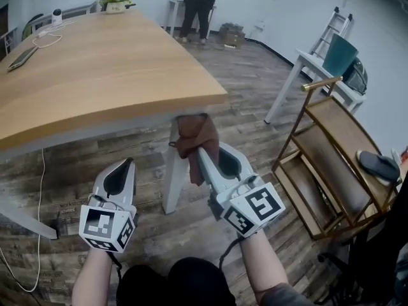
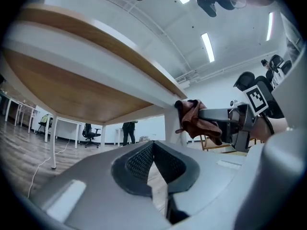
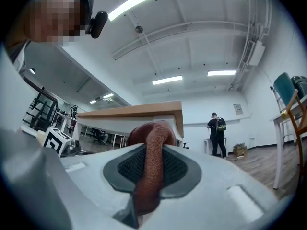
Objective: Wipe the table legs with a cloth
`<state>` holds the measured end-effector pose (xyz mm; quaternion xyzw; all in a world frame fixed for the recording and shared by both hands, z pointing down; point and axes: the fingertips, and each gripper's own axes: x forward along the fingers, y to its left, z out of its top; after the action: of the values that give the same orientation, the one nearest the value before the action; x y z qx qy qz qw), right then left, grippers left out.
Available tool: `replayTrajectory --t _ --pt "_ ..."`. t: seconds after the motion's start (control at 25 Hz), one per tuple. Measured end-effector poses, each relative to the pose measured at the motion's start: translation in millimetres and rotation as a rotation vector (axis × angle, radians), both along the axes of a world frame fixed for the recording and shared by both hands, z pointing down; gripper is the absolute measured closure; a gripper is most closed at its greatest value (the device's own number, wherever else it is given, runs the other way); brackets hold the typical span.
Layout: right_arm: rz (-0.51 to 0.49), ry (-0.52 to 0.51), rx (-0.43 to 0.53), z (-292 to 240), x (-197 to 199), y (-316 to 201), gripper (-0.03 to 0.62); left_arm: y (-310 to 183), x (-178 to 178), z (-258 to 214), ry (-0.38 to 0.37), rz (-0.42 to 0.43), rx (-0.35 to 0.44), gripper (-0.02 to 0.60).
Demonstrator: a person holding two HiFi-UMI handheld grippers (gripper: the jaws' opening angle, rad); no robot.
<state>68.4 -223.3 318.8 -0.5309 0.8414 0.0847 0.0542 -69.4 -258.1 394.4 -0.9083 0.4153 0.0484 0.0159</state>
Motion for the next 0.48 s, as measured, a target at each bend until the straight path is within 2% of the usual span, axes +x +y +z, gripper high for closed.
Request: replayTrajectory --t 0.16,0.36,0.48 --pt "0.028 0.017 -0.073 34 0 1 0.530 7 -2 14 0.018 0.004 -0.024 0.563" --pt "0.063 0.032 -0.222 113 11 7 0.530 17 -1 68 -0.012 0.002 -0.068 0.561" --pt "0.054 0.071 -0.293 155 10 11 0.530 19 -4 103 0.003 -0.013 -0.126 0.563"
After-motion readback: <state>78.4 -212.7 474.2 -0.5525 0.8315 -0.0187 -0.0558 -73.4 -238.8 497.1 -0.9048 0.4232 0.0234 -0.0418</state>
